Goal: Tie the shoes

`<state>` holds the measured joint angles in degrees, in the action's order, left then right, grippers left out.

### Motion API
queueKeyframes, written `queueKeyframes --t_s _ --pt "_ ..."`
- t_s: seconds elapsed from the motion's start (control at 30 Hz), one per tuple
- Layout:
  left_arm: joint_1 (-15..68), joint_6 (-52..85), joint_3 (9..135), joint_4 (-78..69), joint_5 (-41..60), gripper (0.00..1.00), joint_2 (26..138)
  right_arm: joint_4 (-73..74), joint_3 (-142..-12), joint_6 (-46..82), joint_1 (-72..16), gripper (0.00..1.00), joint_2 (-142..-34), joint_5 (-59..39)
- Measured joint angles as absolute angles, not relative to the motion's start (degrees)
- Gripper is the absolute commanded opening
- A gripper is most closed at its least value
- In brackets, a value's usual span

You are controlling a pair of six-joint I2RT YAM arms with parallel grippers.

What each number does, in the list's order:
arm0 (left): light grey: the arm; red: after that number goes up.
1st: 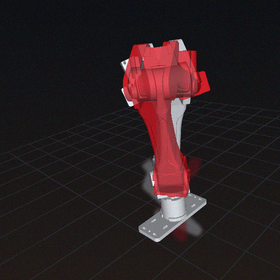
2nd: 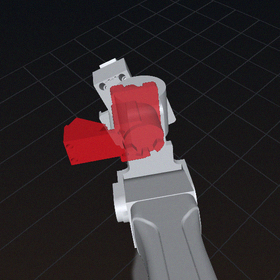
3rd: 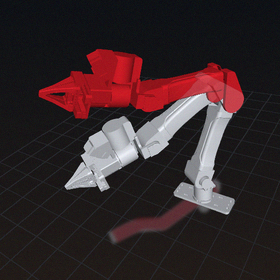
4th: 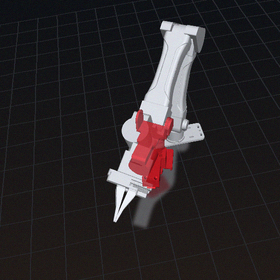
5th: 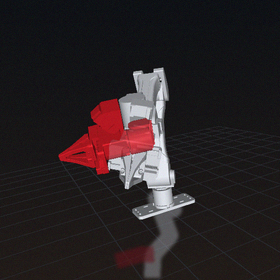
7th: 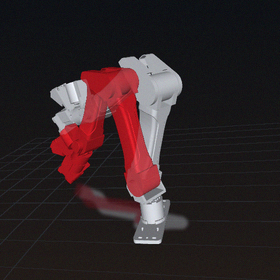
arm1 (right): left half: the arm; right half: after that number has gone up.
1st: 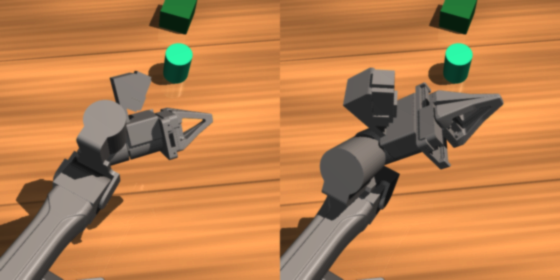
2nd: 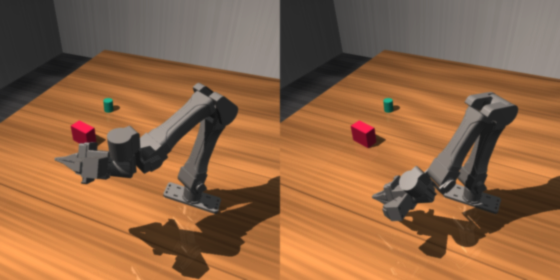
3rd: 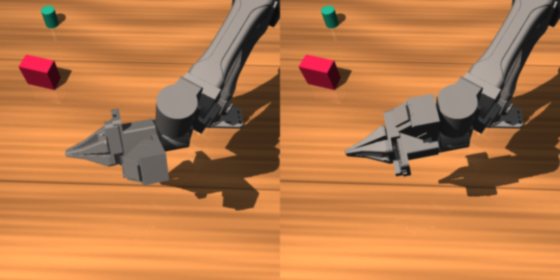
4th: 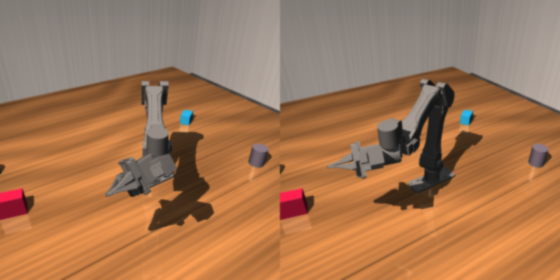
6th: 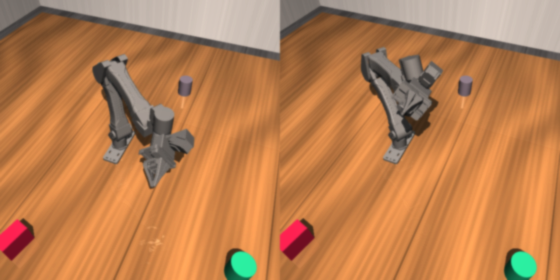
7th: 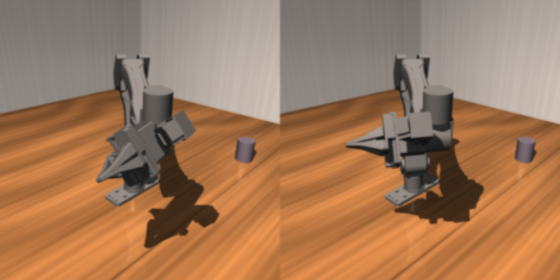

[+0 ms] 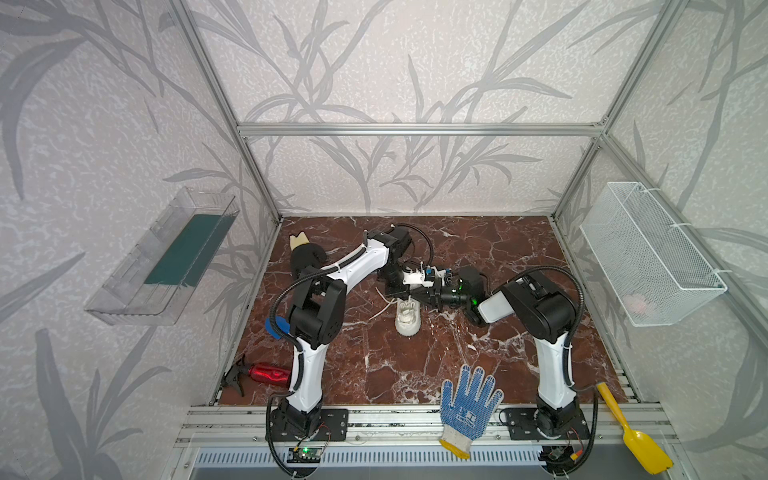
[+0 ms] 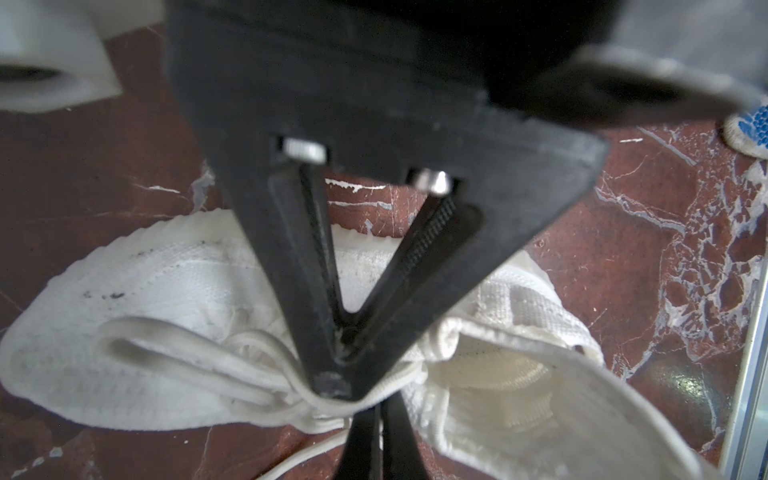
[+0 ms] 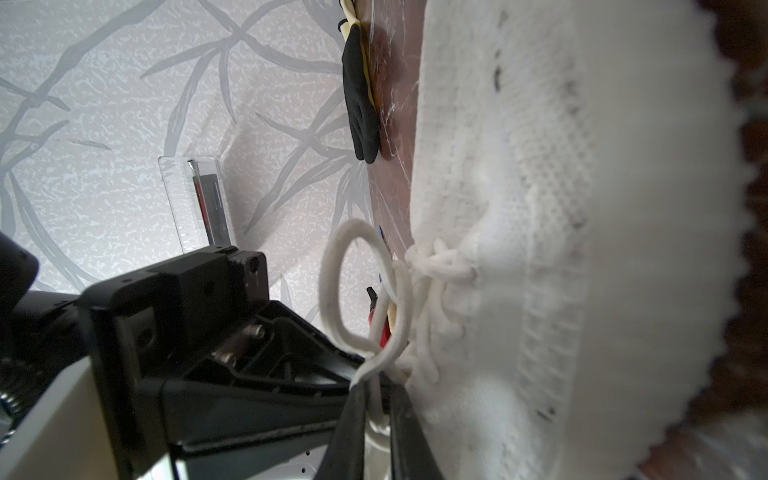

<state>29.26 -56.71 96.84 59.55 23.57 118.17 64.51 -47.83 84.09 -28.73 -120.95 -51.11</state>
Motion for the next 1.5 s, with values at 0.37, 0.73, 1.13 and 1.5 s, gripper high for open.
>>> queueKeyframes --t_s 0.37,0.73,1.13,1.5 --pt "29.3 -52.3 96.8 59.2 23.5 0.0 118.2 65.5 -47.8 84.4 -28.8 0.08 -120.9 -51.4" --pt "29.2 -49.9 96.8 59.1 23.6 0.11 118.2 65.4 -47.8 83.8 -28.8 0.0 -120.9 -51.4" --pt "27.4 -47.8 92.8 53.6 24.5 0.35 115.3 64.7 -47.8 81.3 -29.0 0.0 -120.9 -51.3" --pt "21.8 -42.5 86.8 45.5 30.6 0.5 108.9 62.8 -47.9 78.5 -29.2 0.0 -120.9 -51.5"
